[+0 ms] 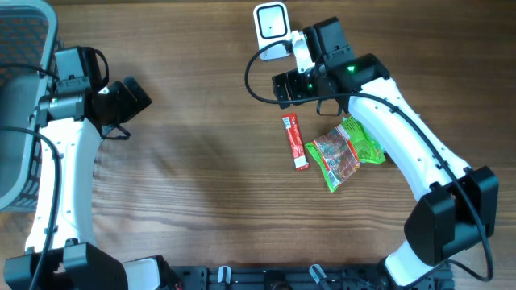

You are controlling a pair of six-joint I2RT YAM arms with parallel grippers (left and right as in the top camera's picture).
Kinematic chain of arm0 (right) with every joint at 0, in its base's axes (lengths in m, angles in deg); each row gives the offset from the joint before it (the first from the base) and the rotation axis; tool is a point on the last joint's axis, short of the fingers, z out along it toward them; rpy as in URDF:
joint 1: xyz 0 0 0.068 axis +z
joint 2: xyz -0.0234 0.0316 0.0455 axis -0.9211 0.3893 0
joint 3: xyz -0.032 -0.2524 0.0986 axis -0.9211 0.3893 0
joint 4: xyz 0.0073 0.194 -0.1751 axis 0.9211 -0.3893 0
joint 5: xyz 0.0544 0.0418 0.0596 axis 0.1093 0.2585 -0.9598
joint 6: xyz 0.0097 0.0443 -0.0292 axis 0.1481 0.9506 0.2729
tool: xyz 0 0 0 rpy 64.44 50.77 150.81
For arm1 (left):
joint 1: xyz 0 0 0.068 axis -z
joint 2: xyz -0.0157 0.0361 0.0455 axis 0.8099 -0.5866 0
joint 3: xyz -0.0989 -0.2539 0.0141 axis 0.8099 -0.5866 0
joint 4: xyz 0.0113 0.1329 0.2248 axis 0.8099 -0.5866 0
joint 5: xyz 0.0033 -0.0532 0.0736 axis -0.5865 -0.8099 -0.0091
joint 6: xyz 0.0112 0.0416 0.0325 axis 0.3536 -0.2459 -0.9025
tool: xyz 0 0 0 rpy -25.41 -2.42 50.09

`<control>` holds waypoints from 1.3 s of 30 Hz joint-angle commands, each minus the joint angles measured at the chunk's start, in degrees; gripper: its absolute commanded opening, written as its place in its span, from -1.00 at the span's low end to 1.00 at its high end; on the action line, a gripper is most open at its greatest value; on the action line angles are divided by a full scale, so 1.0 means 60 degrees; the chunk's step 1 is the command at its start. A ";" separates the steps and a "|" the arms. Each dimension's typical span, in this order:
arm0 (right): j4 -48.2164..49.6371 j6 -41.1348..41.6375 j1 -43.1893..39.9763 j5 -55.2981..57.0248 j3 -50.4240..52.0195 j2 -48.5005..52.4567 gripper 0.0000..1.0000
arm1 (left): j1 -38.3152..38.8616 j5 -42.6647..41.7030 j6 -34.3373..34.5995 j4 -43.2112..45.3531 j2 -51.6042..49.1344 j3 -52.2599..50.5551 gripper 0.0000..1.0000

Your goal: Scan the item barcode

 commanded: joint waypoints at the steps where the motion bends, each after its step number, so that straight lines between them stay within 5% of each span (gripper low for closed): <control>1: 0.0361 -0.0572 -0.0033 0.0069 -0.0153 -0.0998 0.99 | -0.0040 -0.0040 -0.0080 0.0022 0.0051 0.0062 1.00; 12: 0.1027 -0.1752 -0.0732 -0.0175 0.0157 -0.7533 0.99 | -0.0040 -0.0040 -0.0080 0.0022 0.0051 0.0062 1.00; 19: 0.1337 -0.1825 -0.2065 0.0262 0.3373 -1.2407 0.99 | -0.0040 -0.0040 -0.0080 0.0022 0.0051 0.0062 1.00; 26: 0.6885 -0.0601 -0.3078 -0.0681 0.9049 -1.6152 1.00 | -0.0044 -0.0040 -0.0080 0.0022 0.0051 0.0062 1.00; 31: 1.1406 -0.0565 -0.3078 -0.0601 1.1981 -1.7063 0.99 | -0.0040 -0.0040 -0.0080 0.0022 0.0051 0.0062 1.00; 39: 1.1948 0.0444 -0.3078 0.0087 1.4440 -1.7052 0.99 | -0.0040 -0.0040 -0.0080 0.0022 0.0051 0.0062 1.00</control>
